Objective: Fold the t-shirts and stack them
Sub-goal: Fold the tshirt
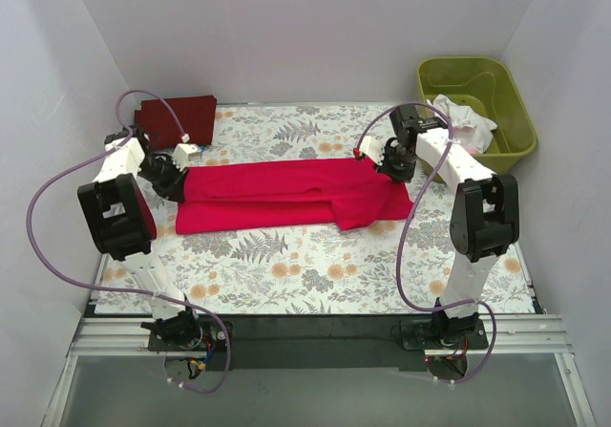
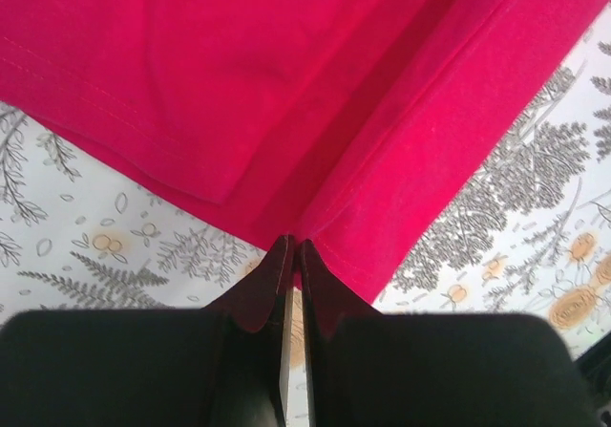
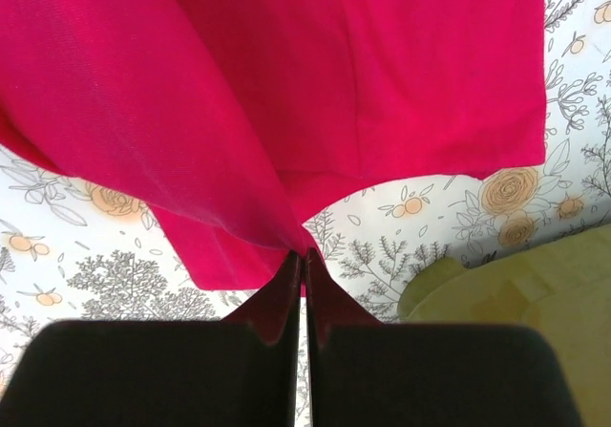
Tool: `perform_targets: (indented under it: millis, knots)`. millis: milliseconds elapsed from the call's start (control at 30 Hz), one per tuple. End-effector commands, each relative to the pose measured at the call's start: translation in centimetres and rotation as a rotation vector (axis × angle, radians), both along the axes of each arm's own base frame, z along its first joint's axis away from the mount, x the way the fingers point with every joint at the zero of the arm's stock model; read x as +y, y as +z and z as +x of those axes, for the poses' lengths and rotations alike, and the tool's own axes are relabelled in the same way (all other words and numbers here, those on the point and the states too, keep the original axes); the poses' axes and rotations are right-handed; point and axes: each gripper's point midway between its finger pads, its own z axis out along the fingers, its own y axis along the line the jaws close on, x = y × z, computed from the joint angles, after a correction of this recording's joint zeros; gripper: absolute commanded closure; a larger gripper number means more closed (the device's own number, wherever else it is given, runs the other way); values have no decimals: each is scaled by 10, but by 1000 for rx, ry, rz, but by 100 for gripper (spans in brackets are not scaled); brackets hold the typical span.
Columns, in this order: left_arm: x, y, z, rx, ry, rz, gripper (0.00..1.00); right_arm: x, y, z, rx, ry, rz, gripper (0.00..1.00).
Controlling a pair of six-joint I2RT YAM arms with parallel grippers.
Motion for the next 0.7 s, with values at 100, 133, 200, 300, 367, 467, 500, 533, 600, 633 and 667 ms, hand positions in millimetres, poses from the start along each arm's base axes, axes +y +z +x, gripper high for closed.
perform_targets:
  millis: [100,133,200,300,367,467,500,533,600,633,667]
  knots:
    - [6,3,29,-58,11,29,100,-3,6,14,-12,53,-24,99]
    - [5,3,32,-60,10,29,100,-4,6,15,-11,53,-25,99]
    - [7,1,36,-62,10,33,100,-5,2,17,-5,51,-33,99]
    - [8,-2,39,-56,13,37,100,-7,-1,21,-3,49,-44,99]
    - [9,-4,41,-57,12,42,100,-9,-5,24,2,44,-47,99]
    - [11,-6,45,-59,18,45,100,-10,-8,27,7,45,-50,99]
    - [12,-6,46,-62,19,49,100,-9,-10,28,10,46,-51,99]
    - [12,-8,48,-61,20,51,100,-9,-10,31,9,46,-51,99]
    - [13,-9,48,-57,20,52,100,-8,-10,34,4,45,-48,99]
    - [13,-11,49,-51,21,54,100,-7,-10,36,2,44,-46,99]
    - [14,-12,49,-49,20,56,100,-7,-10,38,2,41,-44,99]
